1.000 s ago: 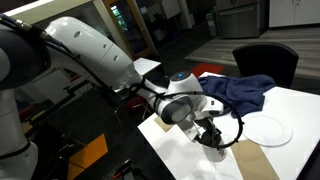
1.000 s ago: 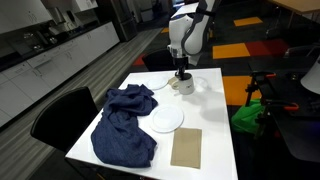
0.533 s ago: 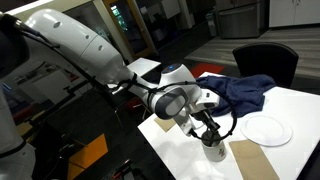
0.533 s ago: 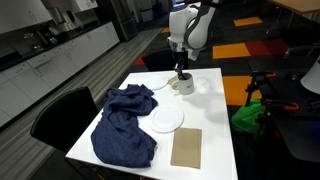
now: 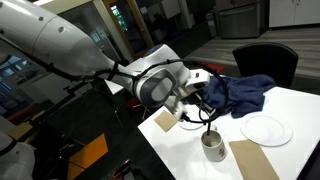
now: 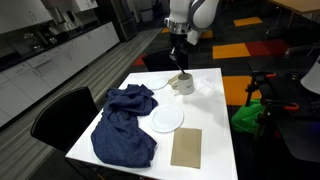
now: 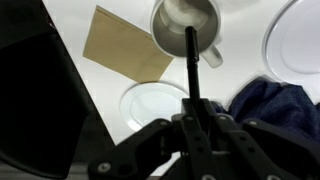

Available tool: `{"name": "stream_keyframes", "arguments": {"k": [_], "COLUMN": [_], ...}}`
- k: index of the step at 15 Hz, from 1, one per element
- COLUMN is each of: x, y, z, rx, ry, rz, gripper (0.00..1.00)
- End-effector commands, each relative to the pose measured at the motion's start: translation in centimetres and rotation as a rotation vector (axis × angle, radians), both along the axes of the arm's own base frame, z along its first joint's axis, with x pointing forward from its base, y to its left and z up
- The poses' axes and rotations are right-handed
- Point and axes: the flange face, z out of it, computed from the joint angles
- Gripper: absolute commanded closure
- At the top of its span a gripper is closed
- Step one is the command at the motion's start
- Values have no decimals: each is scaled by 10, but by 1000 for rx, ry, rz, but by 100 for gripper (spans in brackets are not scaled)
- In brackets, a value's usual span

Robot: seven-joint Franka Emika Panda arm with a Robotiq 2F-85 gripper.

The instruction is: Put the pen on the table

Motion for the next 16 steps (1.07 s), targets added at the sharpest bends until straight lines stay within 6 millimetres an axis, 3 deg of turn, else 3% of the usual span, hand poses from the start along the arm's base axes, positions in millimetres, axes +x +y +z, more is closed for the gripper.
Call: {"name": "stream_keyframes", "arguments": {"k": [1,7,12,16], "x": [-12,-2,8,11], "y": [20,88,156,201], "z": [39,61,51,31], "rx": [18,62,103,176], "ry": [-72,-109,-98,-86], "rz": [12,29,59,-70], "gripper": [97,97,97,97]}}
